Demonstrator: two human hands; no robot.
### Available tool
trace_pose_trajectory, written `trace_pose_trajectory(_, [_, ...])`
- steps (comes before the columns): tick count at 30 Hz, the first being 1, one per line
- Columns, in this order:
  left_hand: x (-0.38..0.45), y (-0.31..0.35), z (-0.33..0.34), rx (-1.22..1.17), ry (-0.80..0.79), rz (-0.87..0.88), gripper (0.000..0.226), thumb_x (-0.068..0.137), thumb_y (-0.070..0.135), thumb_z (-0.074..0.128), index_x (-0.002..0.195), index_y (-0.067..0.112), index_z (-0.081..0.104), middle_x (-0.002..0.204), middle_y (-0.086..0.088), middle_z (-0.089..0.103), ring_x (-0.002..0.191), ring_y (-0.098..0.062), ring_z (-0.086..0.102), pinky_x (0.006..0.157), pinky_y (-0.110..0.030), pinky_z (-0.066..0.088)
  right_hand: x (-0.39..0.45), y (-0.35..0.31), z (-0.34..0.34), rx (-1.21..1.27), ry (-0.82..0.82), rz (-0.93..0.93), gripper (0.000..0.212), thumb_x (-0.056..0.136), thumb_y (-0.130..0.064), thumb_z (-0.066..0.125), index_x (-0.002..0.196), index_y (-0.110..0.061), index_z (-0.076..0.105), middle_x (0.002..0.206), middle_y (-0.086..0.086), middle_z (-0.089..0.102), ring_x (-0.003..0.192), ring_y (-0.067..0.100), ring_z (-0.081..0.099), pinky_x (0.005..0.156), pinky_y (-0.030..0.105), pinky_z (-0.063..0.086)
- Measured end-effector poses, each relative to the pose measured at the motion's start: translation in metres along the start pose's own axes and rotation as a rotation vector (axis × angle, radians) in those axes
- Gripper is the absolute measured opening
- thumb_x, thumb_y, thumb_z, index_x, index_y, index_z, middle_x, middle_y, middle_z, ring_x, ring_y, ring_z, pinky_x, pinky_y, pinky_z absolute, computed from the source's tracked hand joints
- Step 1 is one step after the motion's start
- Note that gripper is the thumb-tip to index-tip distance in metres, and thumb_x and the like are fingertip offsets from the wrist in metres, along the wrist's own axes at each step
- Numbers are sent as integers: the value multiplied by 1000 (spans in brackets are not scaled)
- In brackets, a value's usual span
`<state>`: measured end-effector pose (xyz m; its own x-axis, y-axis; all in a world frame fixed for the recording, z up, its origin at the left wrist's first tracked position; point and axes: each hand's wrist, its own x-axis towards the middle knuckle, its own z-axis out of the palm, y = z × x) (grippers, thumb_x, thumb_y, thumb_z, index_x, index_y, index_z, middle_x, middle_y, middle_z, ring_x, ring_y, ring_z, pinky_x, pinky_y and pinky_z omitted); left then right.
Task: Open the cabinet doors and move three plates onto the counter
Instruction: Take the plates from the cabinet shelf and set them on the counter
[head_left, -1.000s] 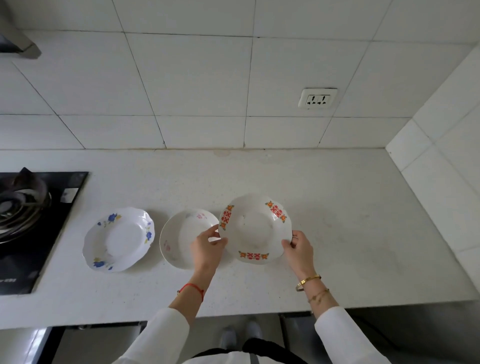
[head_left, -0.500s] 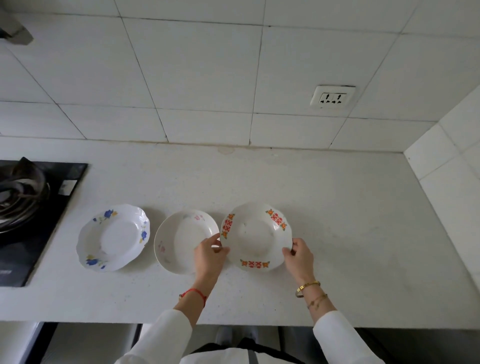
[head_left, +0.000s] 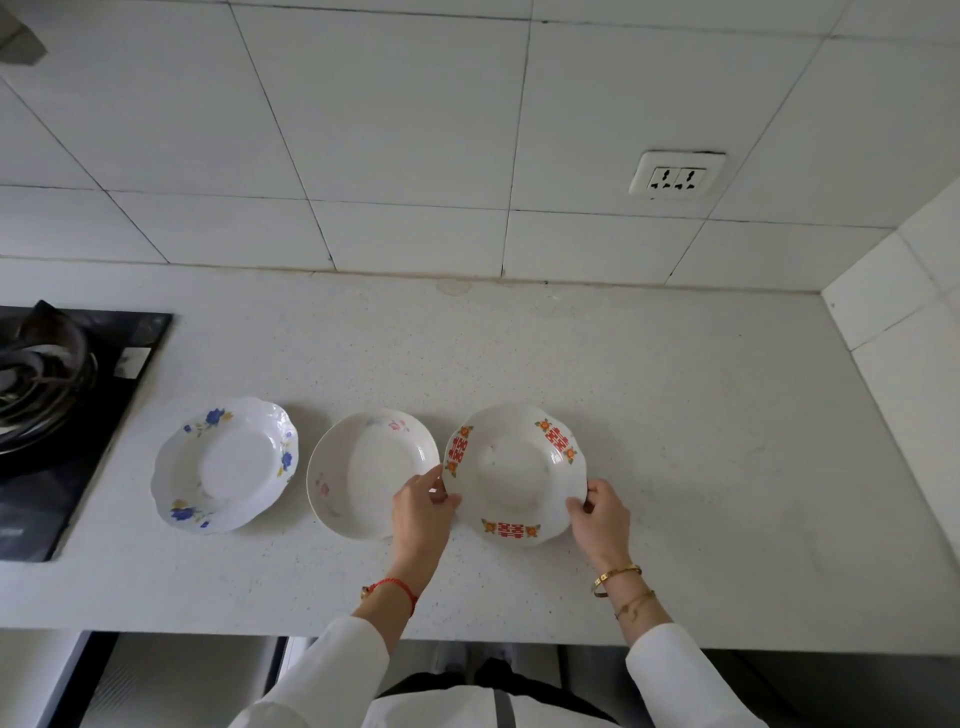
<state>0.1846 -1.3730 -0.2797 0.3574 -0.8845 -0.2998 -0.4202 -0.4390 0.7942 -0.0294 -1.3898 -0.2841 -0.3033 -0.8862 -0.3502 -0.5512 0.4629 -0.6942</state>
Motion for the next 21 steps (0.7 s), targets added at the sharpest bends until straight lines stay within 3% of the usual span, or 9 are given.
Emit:
trace_pose_trajectory(4, [-1, -3, 2, 7, -3, 26, 34, 79, 3, 73, 110, 18, 73, 85, 9, 62, 74, -4, 61, 66, -12, 52, 1, 1, 0, -3, -1, 12, 15, 85, -5, 60, 99, -8, 56, 81, 2, 59, 66, 1, 50, 48, 10, 33])
trace_pose_trajectory(9, [-2, -6, 7, 30, -32, 51, 34, 80, 4, 72, 112, 18, 71, 92, 1, 68, 80, -18, 66, 81, -29, 58, 2, 4, 0, -10, 6, 18, 15, 85, -4, 60, 99, -6, 56, 83, 4, 61, 67, 8, 52, 51, 9, 32])
trace_pose_trajectory(16, [0, -5, 10, 79, -60, 61, 35, 83, 6, 70, 117, 14, 70, 97, -3, 69, 85, -20, 66, 86, -34, 58, 1, 9, 1, -24, -4, 28, 15, 85, -4, 60, 99, -4, 56, 82, 6, 61, 69, 14, 54, 51, 11, 33])
trace_pose_trajectory(21, [-1, -3, 9, 161, -58, 96, 32, 84, 9, 70, 116, 14, 69, 94, -4, 68, 82, -22, 65, 79, -29, 57, 1, 14, 0, -29, -35, 24, 12, 85, -5, 61, 96, -6, 55, 72, -1, 57, 63, 10, 52, 50, 13, 34])
